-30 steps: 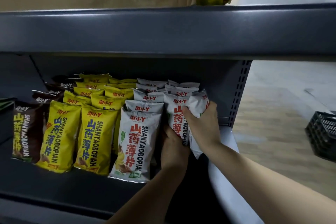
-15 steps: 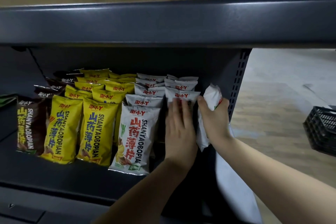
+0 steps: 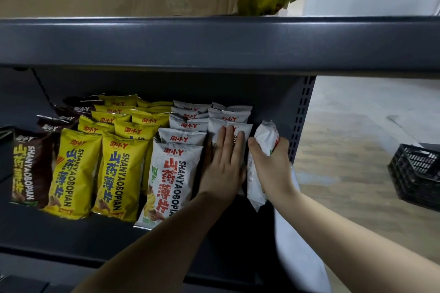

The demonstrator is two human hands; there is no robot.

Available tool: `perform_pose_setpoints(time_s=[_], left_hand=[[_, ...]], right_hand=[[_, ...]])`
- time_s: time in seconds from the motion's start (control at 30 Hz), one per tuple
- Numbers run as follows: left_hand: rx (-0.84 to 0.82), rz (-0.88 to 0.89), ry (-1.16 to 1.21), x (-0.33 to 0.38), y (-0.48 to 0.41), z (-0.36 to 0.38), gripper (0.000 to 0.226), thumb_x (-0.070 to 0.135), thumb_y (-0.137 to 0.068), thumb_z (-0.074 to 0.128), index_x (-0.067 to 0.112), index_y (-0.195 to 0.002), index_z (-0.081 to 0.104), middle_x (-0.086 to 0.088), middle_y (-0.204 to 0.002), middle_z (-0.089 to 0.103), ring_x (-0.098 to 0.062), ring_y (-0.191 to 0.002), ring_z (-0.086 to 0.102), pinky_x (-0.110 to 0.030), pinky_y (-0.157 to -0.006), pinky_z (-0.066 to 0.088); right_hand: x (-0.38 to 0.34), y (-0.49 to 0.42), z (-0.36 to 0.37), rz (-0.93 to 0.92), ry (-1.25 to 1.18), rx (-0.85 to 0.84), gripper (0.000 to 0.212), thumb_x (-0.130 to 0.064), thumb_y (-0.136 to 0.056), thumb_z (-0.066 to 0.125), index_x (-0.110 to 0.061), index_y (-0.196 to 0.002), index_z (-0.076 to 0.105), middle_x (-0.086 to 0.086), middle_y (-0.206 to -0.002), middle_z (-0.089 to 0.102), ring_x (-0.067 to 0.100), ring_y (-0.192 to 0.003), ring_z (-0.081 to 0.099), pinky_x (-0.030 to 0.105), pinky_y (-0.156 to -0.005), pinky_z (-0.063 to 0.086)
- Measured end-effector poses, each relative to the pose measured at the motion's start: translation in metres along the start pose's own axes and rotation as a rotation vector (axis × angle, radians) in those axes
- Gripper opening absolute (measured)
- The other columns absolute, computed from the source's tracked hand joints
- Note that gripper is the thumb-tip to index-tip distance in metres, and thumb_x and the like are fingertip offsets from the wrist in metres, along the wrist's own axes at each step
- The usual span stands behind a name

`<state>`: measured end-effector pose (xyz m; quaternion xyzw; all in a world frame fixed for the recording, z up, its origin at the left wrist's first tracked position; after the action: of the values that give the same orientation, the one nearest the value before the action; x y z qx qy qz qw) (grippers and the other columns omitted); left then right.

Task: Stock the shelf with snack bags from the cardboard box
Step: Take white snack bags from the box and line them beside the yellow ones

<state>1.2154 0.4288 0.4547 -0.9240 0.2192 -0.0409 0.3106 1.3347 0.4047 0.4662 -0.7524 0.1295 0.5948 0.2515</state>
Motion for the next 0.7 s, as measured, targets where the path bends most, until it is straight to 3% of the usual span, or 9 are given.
perform_pose_setpoints(time_s=[0.17, 0.27, 0.33, 0.37, 0.43, 0.5, 0.57, 0.63, 0.7], left_hand=[[0.115, 0.139, 0.397, 0.016, 0.024, -0.049, 0.06, 0.015, -0.085, 0.051, -0.005, -0.14, 0.036, -0.019, -0.145, 0.037, -0.028, -0.138, 0.029, -0.036, -0.116, 0.022], [-0.037, 0.12, 0.616, 0.027, 0.043, -0.055, 0.077, 0.022, -0.087, 0.056, 0.004, -0.148, 0.013, -0.004, -0.151, 0.019, -0.013, -0.143, 0.012, -0.021, -0.117, 0.014], [-0.174, 0.016, 0.729, 0.028, 0.049, -0.04, 0.098, 0.029, -0.082, 0.068, 0.011, -0.15, -0.001, 0.006, -0.15, 0.006, -0.004, -0.142, 0.0, -0.015, -0.115, 0.008], [-0.19, -0.059, 0.789, 0.022, 0.049, -0.032, 0.104, 0.026, -0.078, 0.074, 0.013, -0.15, 0.001, 0.003, -0.151, 0.009, -0.006, -0.142, 0.006, -0.018, -0.116, 0.013], [-0.179, -0.211, 0.935, 0.004, 0.049, -0.02, 0.097, 0.012, -0.073, 0.076, 0.016, -0.148, 0.014, -0.005, -0.14, 0.03, -0.012, -0.131, 0.034, -0.028, -0.109, 0.036], [-0.201, -0.283, 1.106, -0.004, 0.052, -0.014, 0.083, -0.002, -0.073, 0.068, 0.022, -0.141, 0.027, -0.007, -0.117, 0.048, -0.018, -0.103, 0.055, -0.041, -0.087, 0.052], [-0.239, -0.339, 1.265, -0.006, 0.057, -0.015, 0.078, -0.015, -0.075, 0.058, 0.026, -0.136, 0.032, 0.005, -0.092, 0.056, -0.008, -0.077, 0.057, -0.031, -0.069, 0.053], [-0.235, -0.385, 1.258, -0.01, 0.058, -0.023, 0.069, -0.019, -0.077, 0.052, 0.025, -0.129, 0.038, 0.016, -0.085, 0.054, 0.0, -0.08, 0.057, -0.022, -0.074, 0.053], [-0.162, -0.401, 1.083, -0.02, 0.056, -0.034, 0.062, -0.015, -0.078, 0.047, 0.027, -0.122, 0.04, 0.012, -0.083, 0.053, -0.006, -0.083, 0.055, -0.022, -0.075, 0.05]], right_hand=[[0.002, 0.005, 0.002, 0.009, -0.093, 0.019, 0.04, -0.037, -0.083, 0.069, -0.014, -0.102, 0.042, 0.005, -0.102, 0.058, 0.018, -0.095, 0.057, 0.025, -0.073, 0.044], [-0.002, 0.009, 0.008, -0.004, -0.067, -0.047, 0.049, -0.045, -0.078, 0.071, -0.017, -0.105, 0.042, 0.004, -0.105, 0.058, 0.018, -0.1, 0.059, 0.035, -0.083, 0.052], [-0.003, 0.015, 0.019, 0.01, -0.069, -0.165, 0.064, -0.06, -0.07, 0.068, -0.023, -0.115, 0.042, -0.002, -0.118, 0.055, 0.015, -0.113, 0.055, 0.037, -0.097, 0.048], [-0.002, 0.021, 0.024, 0.026, -0.067, -0.226, 0.07, -0.067, -0.066, 0.065, -0.03, -0.12, 0.041, -0.006, -0.124, 0.052, 0.013, -0.119, 0.051, 0.036, -0.101, 0.045], [-0.003, 0.031, 0.028, 0.028, -0.091, -0.309, 0.057, -0.066, -0.072, 0.061, -0.043, -0.118, 0.038, -0.01, -0.129, 0.049, 0.01, -0.122, 0.048, 0.033, -0.105, 0.04], [-0.002, 0.036, 0.027, 0.043, -0.146, -0.335, 0.05, -0.049, -0.086, 0.06, -0.035, -0.127, 0.036, -0.01, -0.128, 0.05, 0.01, -0.119, 0.051, 0.031, -0.103, 0.041], [-0.001, 0.035, 0.024, 0.04, -0.137, -0.317, 0.054, -0.038, -0.088, 0.063, -0.017, -0.131, 0.038, -0.002, -0.124, 0.058, 0.015, -0.113, 0.059, 0.036, -0.1, 0.047], [-0.007, 0.035, 0.024, -0.016, -0.053, -0.331, 0.045, -0.034, -0.087, 0.065, -0.006, -0.119, 0.051, 0.007, -0.112, 0.066, 0.019, -0.103, 0.066, 0.04, -0.092, 0.053], [-0.014, 0.035, 0.028, -0.063, 0.025, -0.38, 0.036, -0.032, -0.086, 0.065, -0.003, -0.106, 0.06, 0.01, -0.099, 0.071, 0.016, -0.091, 0.069, 0.036, -0.083, 0.055]])
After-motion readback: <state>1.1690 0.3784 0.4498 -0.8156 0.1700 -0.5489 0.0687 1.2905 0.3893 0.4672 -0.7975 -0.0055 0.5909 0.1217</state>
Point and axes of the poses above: each hand's wrist, its own y-axis away from the middle knuckle, its own z-axis out of the palm, x = y × z, the point moved 9 cm from there along -y, towards the middle knuckle
